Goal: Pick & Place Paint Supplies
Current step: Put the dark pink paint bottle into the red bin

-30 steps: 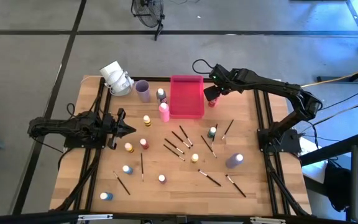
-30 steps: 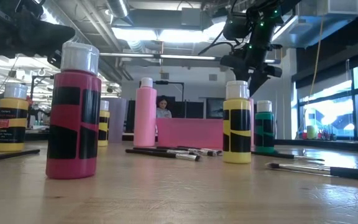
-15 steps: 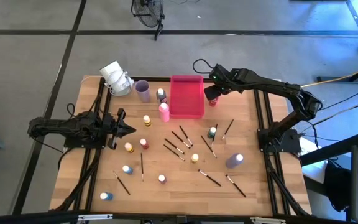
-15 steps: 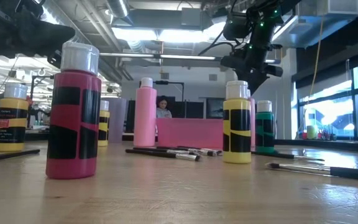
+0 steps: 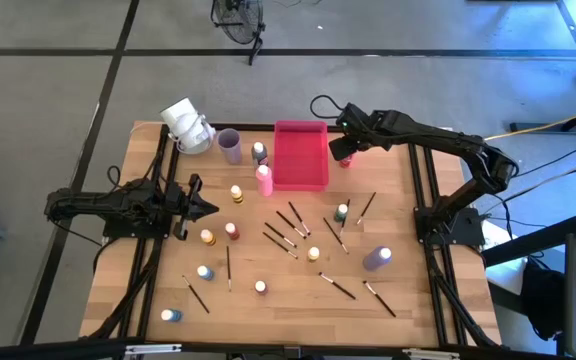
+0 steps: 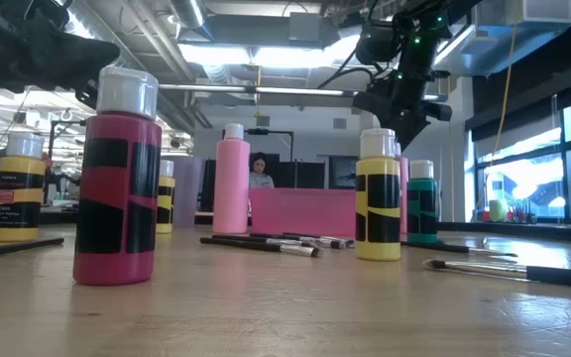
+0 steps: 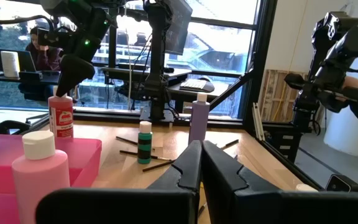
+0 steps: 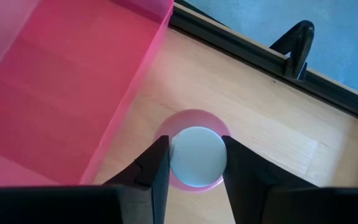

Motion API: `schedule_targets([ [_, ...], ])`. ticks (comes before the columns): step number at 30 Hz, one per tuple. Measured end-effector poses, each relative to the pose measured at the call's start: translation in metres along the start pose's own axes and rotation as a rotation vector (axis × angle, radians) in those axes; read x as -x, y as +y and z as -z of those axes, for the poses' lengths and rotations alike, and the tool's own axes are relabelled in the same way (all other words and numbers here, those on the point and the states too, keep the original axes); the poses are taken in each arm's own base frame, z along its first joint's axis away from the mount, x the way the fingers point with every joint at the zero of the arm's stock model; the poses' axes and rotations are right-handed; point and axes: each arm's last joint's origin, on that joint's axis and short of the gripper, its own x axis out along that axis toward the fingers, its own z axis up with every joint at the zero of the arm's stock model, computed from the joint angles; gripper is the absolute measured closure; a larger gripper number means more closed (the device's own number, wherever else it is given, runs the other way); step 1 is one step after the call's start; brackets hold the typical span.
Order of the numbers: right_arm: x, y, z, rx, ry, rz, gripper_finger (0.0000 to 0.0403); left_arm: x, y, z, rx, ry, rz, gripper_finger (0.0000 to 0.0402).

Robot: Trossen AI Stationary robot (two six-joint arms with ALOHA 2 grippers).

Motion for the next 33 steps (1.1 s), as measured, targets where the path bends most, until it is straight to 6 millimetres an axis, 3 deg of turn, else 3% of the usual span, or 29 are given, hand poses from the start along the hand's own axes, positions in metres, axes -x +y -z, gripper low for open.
schedule_targets([
  [8,0.014,0.003,-0.007,0.013,-0.035,-0.013,0.0281,0.000,0.000,0.000,0.000,0.000,0.000,0.0395],
  [16,0.068,0.009,-0.039,0.026,-0.188,-0.083,0.0281,0.000,0.000,0.000,0.000,0.000,0.000,0.0395],
  [23,0.107,0.002,-0.065,-0.064,-0.324,-0.147,0.0281,0.000,0.000,0.000,0.000,0.000,0.000,0.0395],
  [27,0.103,0.000,-0.077,-0.091,-0.355,-0.163,0.0281,0.000,0.000,0.000,0.000,0.000,0.000,0.0395],
  [33,0.067,0.006,-0.091,-0.087,-0.275,-0.205,0.0281,0.000,0.000,0.000,0.000,0.001,0.000,0.0395],
])
